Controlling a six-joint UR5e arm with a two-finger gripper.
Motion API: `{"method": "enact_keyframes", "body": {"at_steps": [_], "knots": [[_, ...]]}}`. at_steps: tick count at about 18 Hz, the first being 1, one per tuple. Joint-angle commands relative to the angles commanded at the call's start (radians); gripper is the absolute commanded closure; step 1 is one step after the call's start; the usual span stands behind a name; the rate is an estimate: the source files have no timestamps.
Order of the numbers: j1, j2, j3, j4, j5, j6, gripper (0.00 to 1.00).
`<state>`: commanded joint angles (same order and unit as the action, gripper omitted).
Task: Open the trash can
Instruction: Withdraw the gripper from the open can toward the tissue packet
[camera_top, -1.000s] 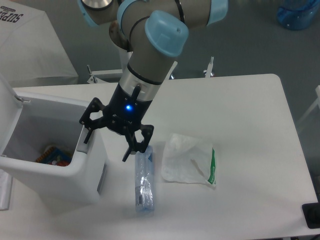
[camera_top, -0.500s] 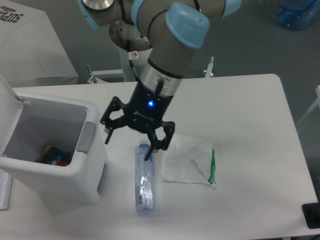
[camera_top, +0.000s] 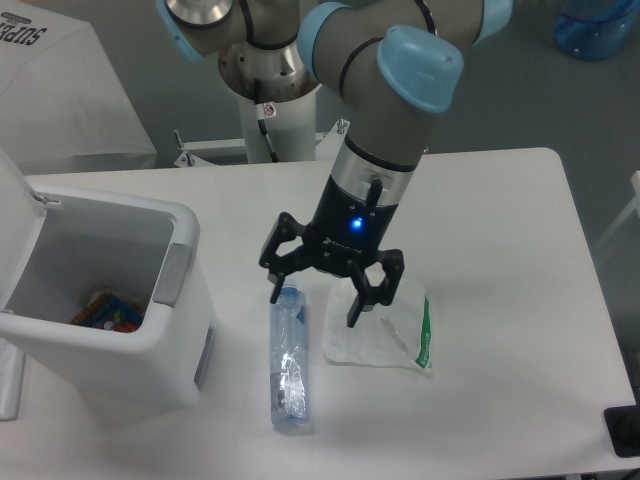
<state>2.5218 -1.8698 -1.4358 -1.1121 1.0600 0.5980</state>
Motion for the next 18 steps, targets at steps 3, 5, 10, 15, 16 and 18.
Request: {"method": "enact_keyframes", "body": {"at_steps": [3,5,10,15,16,18], "knots": [[0.002,-0.023,0.003,0.000,0.009,0.069,0.00],[0.002,-0.043,0.024,-0.005,0.029,0.078,0.00],[-0.011,-0.086,0.061,-0.002,0.078,0.082,0.00],[-0.011,-0.097,0.064,-0.005,0.104,0.123,0.00],[-0.011,-0.100,0.063,-0.005,0.142,0.135,0.00],[-0.023,-0.126,0.072,-0.006,0.216,0.176,0.00]]}}
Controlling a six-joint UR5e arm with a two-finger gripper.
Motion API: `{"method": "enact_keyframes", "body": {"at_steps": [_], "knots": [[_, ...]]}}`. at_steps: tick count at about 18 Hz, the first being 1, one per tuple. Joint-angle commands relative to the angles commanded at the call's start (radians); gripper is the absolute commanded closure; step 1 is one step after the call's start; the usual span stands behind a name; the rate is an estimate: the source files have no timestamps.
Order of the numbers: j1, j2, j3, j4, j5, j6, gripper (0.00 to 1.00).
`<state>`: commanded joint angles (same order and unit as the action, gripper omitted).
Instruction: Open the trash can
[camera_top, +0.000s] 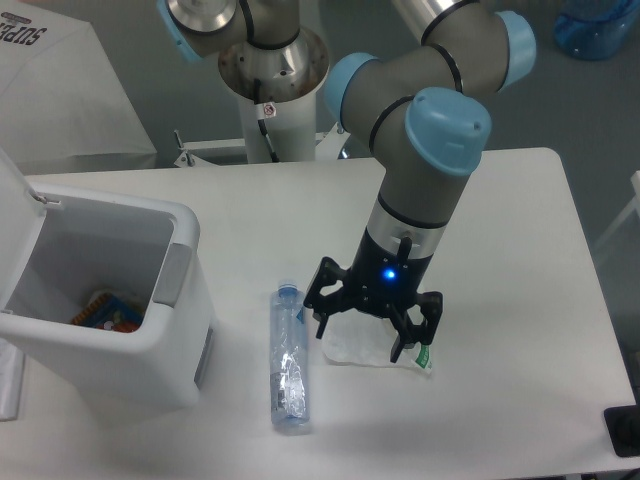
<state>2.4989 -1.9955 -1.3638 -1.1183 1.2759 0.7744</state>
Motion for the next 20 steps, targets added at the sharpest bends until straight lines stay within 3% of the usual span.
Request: {"method": "enact_keyframes", "body": {"at_steps": [8,11,16,20], "knots": [[0.000,-0.078,0.043,-0.011,0.163,0.091,0.00],[0.005,-0.107,0.051,-0.009,0.192,0.230,0.00],[0.008,-0.106,0.034,-0.009,0.226,0.382,0.00],[0.001,-0.109,0.025,-0.003,0.276,0.387,0.00]]}}
